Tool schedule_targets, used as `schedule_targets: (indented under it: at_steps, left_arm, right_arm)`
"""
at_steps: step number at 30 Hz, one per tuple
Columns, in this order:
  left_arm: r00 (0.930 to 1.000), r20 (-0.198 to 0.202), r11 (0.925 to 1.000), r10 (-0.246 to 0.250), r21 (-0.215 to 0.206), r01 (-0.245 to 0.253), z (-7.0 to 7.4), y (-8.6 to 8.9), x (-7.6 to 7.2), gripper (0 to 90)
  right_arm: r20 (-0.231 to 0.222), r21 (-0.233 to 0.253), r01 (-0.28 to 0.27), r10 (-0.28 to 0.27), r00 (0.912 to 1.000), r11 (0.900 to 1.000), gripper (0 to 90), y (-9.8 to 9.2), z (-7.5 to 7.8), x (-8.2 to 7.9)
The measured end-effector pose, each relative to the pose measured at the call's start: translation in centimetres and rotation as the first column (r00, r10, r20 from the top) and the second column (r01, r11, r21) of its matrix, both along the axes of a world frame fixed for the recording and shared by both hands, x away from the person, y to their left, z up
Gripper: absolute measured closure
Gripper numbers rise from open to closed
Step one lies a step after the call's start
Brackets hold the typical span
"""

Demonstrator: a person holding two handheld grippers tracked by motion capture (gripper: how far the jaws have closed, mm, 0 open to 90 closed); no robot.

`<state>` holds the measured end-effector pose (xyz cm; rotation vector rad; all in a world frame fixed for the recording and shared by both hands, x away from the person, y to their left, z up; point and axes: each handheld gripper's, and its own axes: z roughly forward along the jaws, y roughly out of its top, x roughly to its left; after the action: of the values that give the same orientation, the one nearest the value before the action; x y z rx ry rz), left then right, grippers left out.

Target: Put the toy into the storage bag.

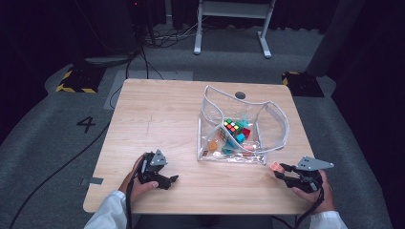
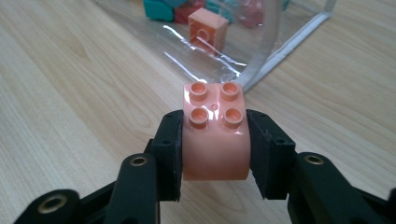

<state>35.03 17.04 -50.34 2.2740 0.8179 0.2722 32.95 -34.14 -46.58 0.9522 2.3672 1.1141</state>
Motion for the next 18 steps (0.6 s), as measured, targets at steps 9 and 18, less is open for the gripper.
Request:
schedule_targets:
  at_steps: [9, 18]
  left_arm:
    - [1.0000, 0.000, 1.0000, -0.002, 0.003, 0.002, 0.0, 0.0, 0.0, 10.1]
    - [1.0000, 0.002, 1.0000, -0.001, 0.003, 0.001, 0.0, 0.0, 0.0, 10.1]
  right_arm:
    - [0.040, 0.034, 0.047, -0.049, 0.9980, 0.998, 58.9, -1.9, 1.8, 1.0]
    - [0.082, 0.087, 0.071, -0.078, 0.9936, 0.994, 58.9, -3.2, 6.4, 2.7]
